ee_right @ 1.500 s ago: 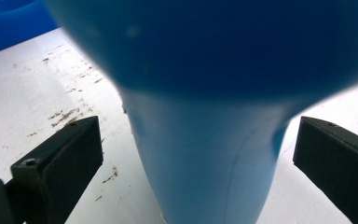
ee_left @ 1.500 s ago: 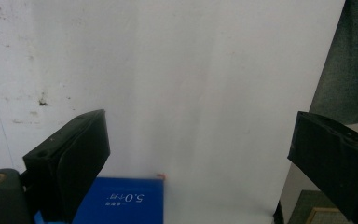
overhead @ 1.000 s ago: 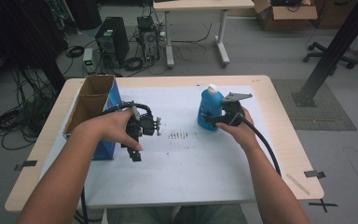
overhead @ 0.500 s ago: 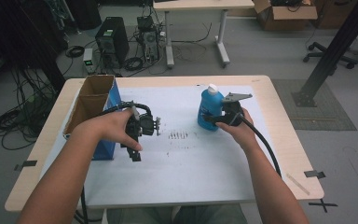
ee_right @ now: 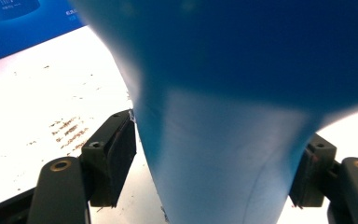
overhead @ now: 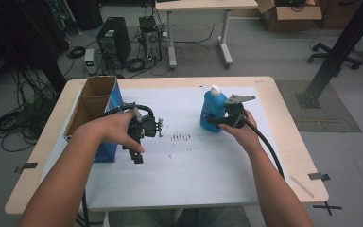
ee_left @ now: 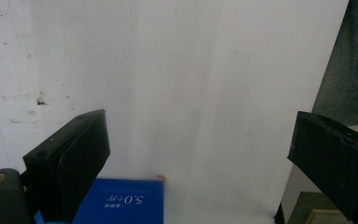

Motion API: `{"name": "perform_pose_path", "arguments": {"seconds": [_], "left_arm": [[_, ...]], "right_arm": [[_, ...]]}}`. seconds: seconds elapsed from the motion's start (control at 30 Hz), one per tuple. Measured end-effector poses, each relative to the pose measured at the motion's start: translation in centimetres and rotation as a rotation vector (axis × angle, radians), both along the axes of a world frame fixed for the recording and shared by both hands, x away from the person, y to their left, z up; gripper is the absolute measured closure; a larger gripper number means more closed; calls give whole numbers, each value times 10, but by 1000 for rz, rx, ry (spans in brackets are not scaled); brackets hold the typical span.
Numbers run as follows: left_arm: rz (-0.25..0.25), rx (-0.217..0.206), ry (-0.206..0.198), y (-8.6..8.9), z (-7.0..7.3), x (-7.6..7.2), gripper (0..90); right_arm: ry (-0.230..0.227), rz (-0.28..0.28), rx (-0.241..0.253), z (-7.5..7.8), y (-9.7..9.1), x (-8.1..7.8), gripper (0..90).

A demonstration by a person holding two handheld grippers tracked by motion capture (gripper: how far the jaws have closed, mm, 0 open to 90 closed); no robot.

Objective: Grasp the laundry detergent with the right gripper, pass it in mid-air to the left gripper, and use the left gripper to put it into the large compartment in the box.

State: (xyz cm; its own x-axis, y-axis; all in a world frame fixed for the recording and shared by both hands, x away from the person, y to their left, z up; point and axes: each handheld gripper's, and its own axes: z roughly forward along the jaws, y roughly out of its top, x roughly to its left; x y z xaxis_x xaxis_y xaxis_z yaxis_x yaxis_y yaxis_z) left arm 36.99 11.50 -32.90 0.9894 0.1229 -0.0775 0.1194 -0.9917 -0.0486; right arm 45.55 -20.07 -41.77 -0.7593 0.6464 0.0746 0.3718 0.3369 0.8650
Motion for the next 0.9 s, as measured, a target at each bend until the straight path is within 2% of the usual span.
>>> {"name": "perform_pose_path", "arguments": {"seconds": [0.27,0.4,0.9], "left_arm": [[0,4,3,0,0,1,56],[5,3,2,1,0,1,55],[2,1,-7,-3,-2,0,54]], "right_arm": [[-7,8,13,-1,1,0,328],[-9,-2,34,-2,-1,2,382],[-59,12,18,-4,-1,0,442]]}}
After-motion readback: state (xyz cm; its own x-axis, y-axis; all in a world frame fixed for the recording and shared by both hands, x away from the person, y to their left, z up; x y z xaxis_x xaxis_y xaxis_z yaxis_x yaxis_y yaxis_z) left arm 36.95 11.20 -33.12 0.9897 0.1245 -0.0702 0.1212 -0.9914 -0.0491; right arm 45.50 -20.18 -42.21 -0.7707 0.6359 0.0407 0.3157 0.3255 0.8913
